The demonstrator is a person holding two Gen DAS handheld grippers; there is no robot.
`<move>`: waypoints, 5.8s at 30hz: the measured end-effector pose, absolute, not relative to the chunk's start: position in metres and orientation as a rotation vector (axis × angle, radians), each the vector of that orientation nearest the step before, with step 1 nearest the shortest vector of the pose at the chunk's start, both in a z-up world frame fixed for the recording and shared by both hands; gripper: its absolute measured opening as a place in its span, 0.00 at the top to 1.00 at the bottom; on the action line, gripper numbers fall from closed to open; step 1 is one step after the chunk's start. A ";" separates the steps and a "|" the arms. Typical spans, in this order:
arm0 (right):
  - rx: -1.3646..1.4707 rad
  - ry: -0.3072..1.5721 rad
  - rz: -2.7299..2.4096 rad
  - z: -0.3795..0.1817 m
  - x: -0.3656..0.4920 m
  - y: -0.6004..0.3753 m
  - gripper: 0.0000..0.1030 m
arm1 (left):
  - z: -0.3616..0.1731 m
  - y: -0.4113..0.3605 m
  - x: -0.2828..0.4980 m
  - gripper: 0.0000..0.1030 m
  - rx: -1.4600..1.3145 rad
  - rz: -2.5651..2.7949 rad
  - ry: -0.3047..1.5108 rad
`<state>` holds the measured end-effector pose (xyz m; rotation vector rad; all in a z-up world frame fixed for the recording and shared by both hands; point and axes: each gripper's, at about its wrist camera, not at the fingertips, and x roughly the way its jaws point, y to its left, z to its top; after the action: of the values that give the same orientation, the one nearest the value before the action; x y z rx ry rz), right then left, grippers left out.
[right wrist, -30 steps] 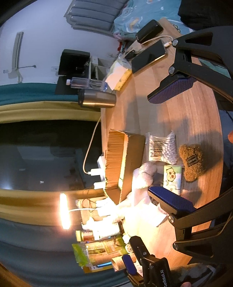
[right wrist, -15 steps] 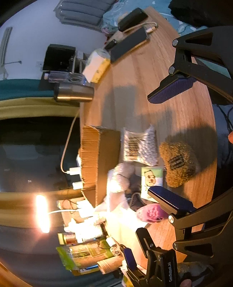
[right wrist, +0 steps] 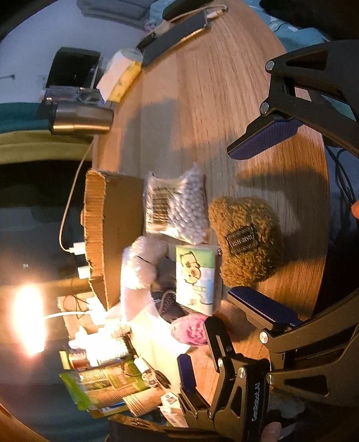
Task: Organize soft objects
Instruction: 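Grasp the pink plush with the left gripper while the right gripper grasps the brown teddy bear, then carry both plushes into the cardboard box and open both grippers, then grasp the green card box with the left gripper while the right gripper grasps the cotton swab bag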
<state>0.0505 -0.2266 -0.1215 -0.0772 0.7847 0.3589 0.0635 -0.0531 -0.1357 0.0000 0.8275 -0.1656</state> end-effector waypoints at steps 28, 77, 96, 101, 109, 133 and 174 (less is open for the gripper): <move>-0.096 0.687 0.432 -0.060 0.068 -0.232 0.44 | -0.066 -0.045 0.058 0.38 -0.019 -0.218 0.752; -0.058 0.785 0.503 -0.068 0.240 -0.210 0.43 | -0.081 -0.057 0.245 0.36 -0.114 -0.264 0.831; -0.044 0.766 0.479 -0.054 0.223 -0.213 0.24 | -0.067 -0.042 0.224 0.14 -0.126 -0.222 0.806; -0.047 0.741 0.464 -0.044 0.208 -0.216 0.24 | -0.057 -0.039 0.205 0.14 -0.123 -0.213 0.779; -0.053 0.726 0.435 -0.040 0.181 -0.225 0.24 | -0.057 -0.040 0.181 0.14 -0.126 -0.211 0.765; -0.052 0.836 0.419 -0.091 0.147 -0.229 0.24 | -0.082 -0.040 0.136 0.14 -0.134 -0.186 0.809; 0.047 0.854 0.414 -0.115 0.125 -0.310 0.50 | -0.124 -0.139 0.120 0.20 0.019 -0.248 0.996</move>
<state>0.1254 -0.3096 -0.1147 0.0473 0.8543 0.4140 0.1196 -0.1394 -0.1235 0.0192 0.9961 -0.2476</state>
